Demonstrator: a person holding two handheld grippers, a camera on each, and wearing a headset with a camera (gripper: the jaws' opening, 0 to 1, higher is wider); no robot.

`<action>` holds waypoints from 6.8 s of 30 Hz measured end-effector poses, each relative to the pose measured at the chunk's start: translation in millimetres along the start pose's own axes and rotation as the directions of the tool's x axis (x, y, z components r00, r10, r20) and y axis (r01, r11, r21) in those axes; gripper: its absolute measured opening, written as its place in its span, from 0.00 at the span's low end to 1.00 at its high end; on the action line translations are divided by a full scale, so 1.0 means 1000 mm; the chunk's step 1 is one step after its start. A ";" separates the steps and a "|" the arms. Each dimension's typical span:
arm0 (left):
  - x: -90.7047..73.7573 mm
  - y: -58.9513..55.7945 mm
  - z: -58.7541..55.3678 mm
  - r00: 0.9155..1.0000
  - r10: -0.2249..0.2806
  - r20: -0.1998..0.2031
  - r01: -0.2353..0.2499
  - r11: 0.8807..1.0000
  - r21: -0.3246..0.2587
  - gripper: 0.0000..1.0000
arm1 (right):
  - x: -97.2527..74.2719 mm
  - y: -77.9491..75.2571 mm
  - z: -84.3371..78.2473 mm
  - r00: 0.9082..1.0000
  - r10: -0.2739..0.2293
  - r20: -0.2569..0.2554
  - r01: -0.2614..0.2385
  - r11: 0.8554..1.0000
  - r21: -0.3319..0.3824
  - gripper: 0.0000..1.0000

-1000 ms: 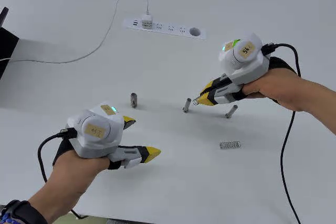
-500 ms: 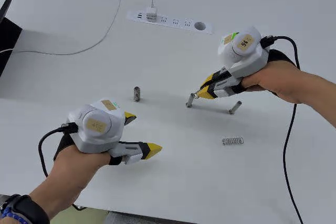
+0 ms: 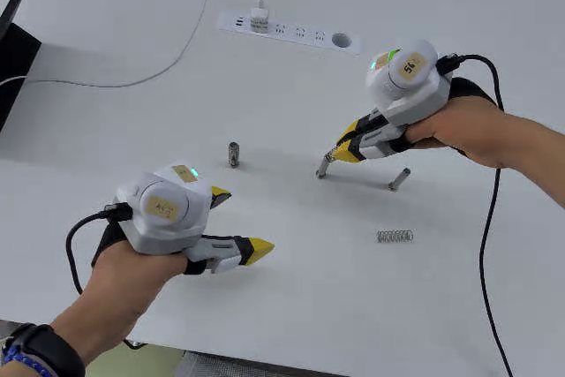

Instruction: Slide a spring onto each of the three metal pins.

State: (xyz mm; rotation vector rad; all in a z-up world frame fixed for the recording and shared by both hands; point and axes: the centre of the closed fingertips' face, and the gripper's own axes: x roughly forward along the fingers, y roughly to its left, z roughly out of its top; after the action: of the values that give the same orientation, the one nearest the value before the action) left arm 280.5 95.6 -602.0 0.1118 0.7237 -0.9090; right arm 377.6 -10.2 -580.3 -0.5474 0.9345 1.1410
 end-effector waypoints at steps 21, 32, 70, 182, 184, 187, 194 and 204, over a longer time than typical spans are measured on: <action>-0.002 0.000 -0.003 1.000 0.002 0.002 -0.001 1.000 -0.023 0.62 | 0.016 -0.003 0.005 1.000 0.014 -0.018 -0.015 0.999 -0.036 0.12; -0.004 0.002 -0.002 1.000 0.010 0.003 -0.010 1.000 -0.020 0.63 | 0.026 0.000 0.002 0.999 0.024 -0.040 -0.026 0.998 -0.052 0.12; -0.013 0.003 -0.007 1.000 0.030 -0.004 -0.030 0.998 -0.058 0.63 | 0.046 0.007 -0.010 0.999 0.010 -0.052 -0.013 0.998 -0.058 0.22; 0.030 -0.043 0.030 0.997 -0.062 -0.051 0.064 0.997 0.034 0.72 | -0.067 0.074 -0.155 0.877 -0.387 0.285 0.143 0.777 0.613 0.87; 0.034 -0.046 0.032 0.996 -0.072 -0.057 0.074 0.996 0.045 0.73 | -0.069 0.074 -0.159 0.876 -0.389 0.285 0.143 0.773 0.618 0.87; 0.040 -0.050 0.034 0.994 -0.088 -0.070 0.092 0.994 0.065 0.74 | -0.072 0.075 -0.162 0.876 -0.391 0.281 0.143 0.768 0.624 0.87; 0.055 -0.063 0.037 0.986 -0.123 -0.109 0.136 0.984 0.114 0.75 | -0.078 0.075 -0.168 0.876 -0.391 0.283 0.142 0.769 0.623 0.87; 0.077 -0.085 0.041 0.974 -0.172 -0.149 0.198 0.963 0.184 0.75 | -0.082 0.077 -0.172 0.879 -0.377 0.293 0.125 0.774 0.620 0.86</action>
State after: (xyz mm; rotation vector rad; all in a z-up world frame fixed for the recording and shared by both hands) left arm 268.9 -25.8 -600.4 0.2860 0.7737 -1.1610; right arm 237.6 -159.6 -594.8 0.0793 0.7617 0.6190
